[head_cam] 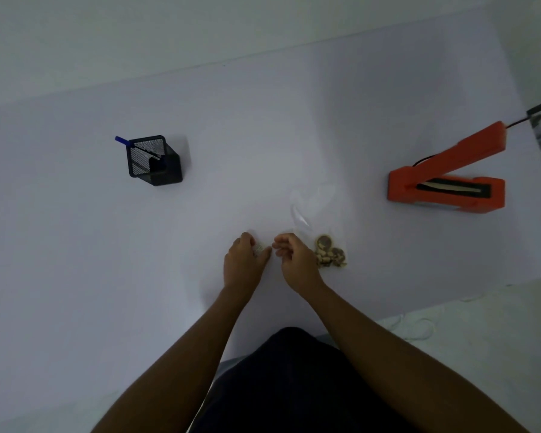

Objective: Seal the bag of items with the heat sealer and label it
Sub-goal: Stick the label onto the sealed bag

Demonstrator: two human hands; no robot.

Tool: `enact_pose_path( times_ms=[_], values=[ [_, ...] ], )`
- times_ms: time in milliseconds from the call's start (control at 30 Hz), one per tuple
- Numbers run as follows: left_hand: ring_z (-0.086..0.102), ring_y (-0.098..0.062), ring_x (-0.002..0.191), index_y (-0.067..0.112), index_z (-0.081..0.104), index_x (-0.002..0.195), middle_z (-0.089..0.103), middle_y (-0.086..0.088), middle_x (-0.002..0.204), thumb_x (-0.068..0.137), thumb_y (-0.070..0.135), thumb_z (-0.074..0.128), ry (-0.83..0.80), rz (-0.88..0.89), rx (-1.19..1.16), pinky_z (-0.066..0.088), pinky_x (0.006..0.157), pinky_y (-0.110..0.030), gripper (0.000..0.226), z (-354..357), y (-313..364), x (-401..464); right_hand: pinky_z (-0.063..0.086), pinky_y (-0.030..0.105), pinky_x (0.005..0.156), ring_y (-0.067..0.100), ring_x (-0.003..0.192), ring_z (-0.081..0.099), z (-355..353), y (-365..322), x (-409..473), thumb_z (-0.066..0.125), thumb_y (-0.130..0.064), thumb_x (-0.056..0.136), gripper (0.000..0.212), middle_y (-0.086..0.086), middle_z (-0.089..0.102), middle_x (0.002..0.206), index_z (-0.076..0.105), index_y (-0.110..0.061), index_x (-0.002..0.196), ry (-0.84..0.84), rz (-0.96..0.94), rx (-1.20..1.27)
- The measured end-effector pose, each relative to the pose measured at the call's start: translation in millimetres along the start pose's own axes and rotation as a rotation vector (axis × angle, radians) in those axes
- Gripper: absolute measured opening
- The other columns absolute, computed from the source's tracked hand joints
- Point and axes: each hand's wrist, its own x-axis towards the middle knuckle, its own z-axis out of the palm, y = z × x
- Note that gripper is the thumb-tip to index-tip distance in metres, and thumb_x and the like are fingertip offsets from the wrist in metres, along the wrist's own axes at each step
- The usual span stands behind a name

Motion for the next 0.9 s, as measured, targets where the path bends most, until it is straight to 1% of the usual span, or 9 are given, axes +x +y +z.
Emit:
enact_pose_path(
  times_ms=[167, 300, 367, 467, 600, 700, 767, 833, 900],
  values=[
    [0.054, -0.018, 0.066, 0.014, 0.051, 0.085, 0.057, -0.001, 0.077, 0.091, 0.032, 0.064, 0.010, 0.012, 0.009, 0.043, 0.058, -0.028, 0.023, 1.4, -0.7, 0.0, 0.056, 0.034, 0.089, 0.021, 0.091, 0.068, 1.5, 0.1, 2.7, 0.044, 0.009, 0.094, 0.032, 0.002, 0.069, 0.102, 0.063, -0.007, 0.114, 0.009, -0.004, -0.003],
    [0.051, -0.013, 0.065, 0.013, 0.053, 0.083, 0.057, 0.002, 0.074, 0.093, 0.025, 0.063, 0.009, 0.035, -0.021, 0.033, 0.055, -0.018, 0.018, -1.6, -5.5, 1.3, 0.056, 0.033, 0.089, 0.020, 0.092, 0.068, 3.8, -1.6, 3.1, 0.043, 0.011, 0.093, 0.035, 0.001, 0.069, 0.104, 0.063, -0.007, 0.115, -0.004, -0.016, 0.004],
    [0.053, -0.012, 0.067, 0.013, 0.057, 0.085, 0.059, 0.002, 0.076, 0.093, 0.022, 0.063, 0.002, 0.046, -0.023, 0.037, 0.059, -0.019, 0.013, -1.8, -8.2, 1.9, 0.055, 0.031, 0.089, 0.019, 0.092, 0.067, 4.2, -2.4, 2.1, 0.043, 0.013, 0.090, 0.039, 0.001, 0.069, 0.105, 0.062, -0.008, 0.115, -0.020, -0.034, 0.013],
    [0.056, -0.013, 0.070, 0.013, 0.061, 0.090, 0.062, 0.002, 0.080, 0.093, 0.019, 0.062, 0.005, 0.056, -0.036, 0.043, 0.064, -0.023, 0.007, -1.9, -8.9, 1.7, 0.052, 0.023, 0.087, 0.016, 0.092, 0.066, 6.0, -4.3, 0.0, 0.042, 0.016, 0.087, 0.043, 0.002, 0.070, 0.109, 0.062, -0.009, 0.117, -0.044, -0.039, 0.015],
    [0.057, -0.015, 0.067, 0.012, 0.061, 0.086, 0.062, 0.000, 0.075, 0.094, 0.017, 0.060, 0.003, 0.048, -0.078, 0.049, 0.062, -0.028, 0.009, -3.1, -8.1, 2.9, 0.051, 0.020, 0.088, 0.015, 0.093, 0.065, 9.1, -5.4, -1.6, 0.041, 0.015, 0.088, 0.046, -0.001, 0.069, 0.114, 0.060, -0.009, 0.123, -0.067, -0.043, 0.024],
    [0.058, -0.017, 0.065, 0.011, 0.060, 0.083, 0.061, -0.001, 0.071, 0.094, 0.016, 0.059, -0.026, 0.021, -0.123, 0.050, 0.061, -0.029, 0.012, -5.9, -9.1, 3.9, 0.051, 0.020, 0.091, 0.014, 0.099, 0.065, 10.8, -7.3, -2.0, 0.041, 0.015, 0.088, 0.051, -0.003, 0.068, 0.122, 0.057, -0.012, 0.129, -0.120, -0.041, 0.011],
    [0.056, -0.015, 0.064, 0.010, 0.060, 0.082, 0.061, -0.001, 0.071, 0.094, 0.015, 0.058, -0.050, -0.007, -0.153, 0.046, 0.059, -0.024, 0.013, -10.6, -7.4, 3.9, 0.051, 0.021, 0.093, 0.011, 0.102, 0.064, 12.4, -8.9, -2.7, 0.042, 0.013, 0.090, 0.051, -0.003, 0.068, 0.125, 0.055, -0.013, 0.131, -0.146, -0.041, -0.019],
    [0.052, -0.011, 0.061, 0.010, 0.057, 0.080, 0.059, 0.001, 0.070, 0.095, 0.016, 0.058, -0.089, -0.049, -0.185, 0.040, 0.058, -0.019, 0.016, -16.5, -5.7, 4.8, 0.051, 0.024, 0.098, 0.010, 0.111, 0.063, 14.6, -10.2, -3.0, 0.042, 0.011, 0.093, 0.048, -0.001, 0.068, 0.128, 0.055, -0.013, 0.131, -0.134, -0.047, -0.048],
    [0.053, -0.014, 0.063, 0.009, 0.057, 0.077, 0.059, 0.000, 0.070, 0.093, 0.017, 0.057, -0.152, -0.120, -0.233, 0.041, 0.059, -0.022, 0.018, -23.8, -3.8, 6.0, 0.050, 0.026, 0.101, 0.011, 0.118, 0.062, 15.7, -11.5, -2.4, 0.041, 0.008, 0.095, 0.045, -0.002, 0.068, 0.129, 0.054, -0.014, 0.131, -0.115, -0.035, -0.082]
  ],
)
